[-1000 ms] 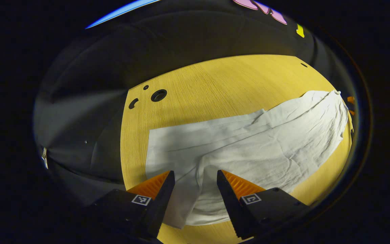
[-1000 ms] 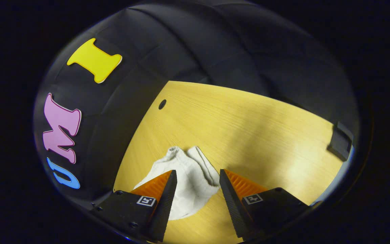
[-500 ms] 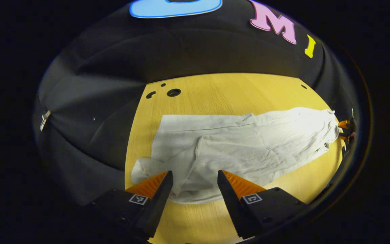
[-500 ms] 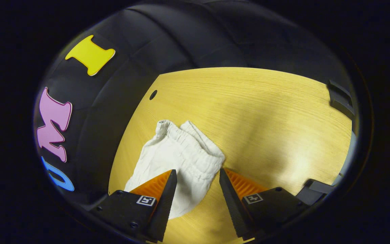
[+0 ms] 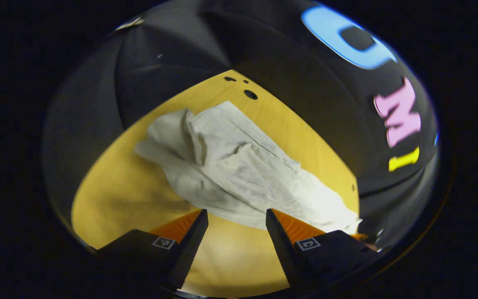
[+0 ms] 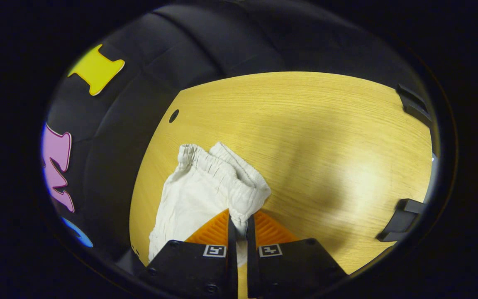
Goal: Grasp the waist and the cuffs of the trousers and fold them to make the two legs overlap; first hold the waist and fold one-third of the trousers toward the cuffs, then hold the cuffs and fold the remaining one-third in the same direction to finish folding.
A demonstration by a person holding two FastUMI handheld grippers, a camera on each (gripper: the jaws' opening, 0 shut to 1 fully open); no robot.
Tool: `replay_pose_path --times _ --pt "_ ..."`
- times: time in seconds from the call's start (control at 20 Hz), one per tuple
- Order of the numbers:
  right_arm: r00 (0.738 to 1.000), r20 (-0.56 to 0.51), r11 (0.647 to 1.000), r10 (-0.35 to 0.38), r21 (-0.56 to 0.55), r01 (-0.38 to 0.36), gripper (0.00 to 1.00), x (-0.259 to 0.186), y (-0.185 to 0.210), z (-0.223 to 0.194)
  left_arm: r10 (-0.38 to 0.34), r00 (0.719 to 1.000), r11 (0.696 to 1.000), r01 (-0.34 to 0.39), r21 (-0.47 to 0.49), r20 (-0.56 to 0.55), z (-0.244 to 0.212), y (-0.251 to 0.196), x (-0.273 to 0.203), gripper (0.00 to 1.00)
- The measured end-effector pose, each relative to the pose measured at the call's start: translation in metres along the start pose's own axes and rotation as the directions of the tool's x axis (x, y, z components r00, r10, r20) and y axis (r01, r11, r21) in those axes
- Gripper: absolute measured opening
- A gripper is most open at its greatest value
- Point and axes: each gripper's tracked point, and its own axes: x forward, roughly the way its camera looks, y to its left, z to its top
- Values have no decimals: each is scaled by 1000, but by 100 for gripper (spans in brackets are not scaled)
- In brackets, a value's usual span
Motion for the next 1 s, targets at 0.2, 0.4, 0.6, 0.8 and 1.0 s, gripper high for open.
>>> replay_pose_path --times 0.2,0.4,0.6,0.8,1.0 --pt "1000 3 999 10 -44 -10 13 1 1 -1 33 999 983 -39 -180 -35 -4 17 16 90" --pt "1000 0 998 27 -54 -27 13 1 3 -2 69 998 967 -64 -247 9 19 20 31 83" --pt "999 -8 996 42 -78 -43 13 2 4 -2 77 994 947 -50 -316 72 44 10 49 88" --pt "999 -9 995 51 -89 -51 13 2 5 -2 165 986 936 -155 -317 4 38 23 68 63" --pt "998 -17 993 62 -102 -63 13 0 3 0 117 993 936 -101 -336 27 41 18 66 7"
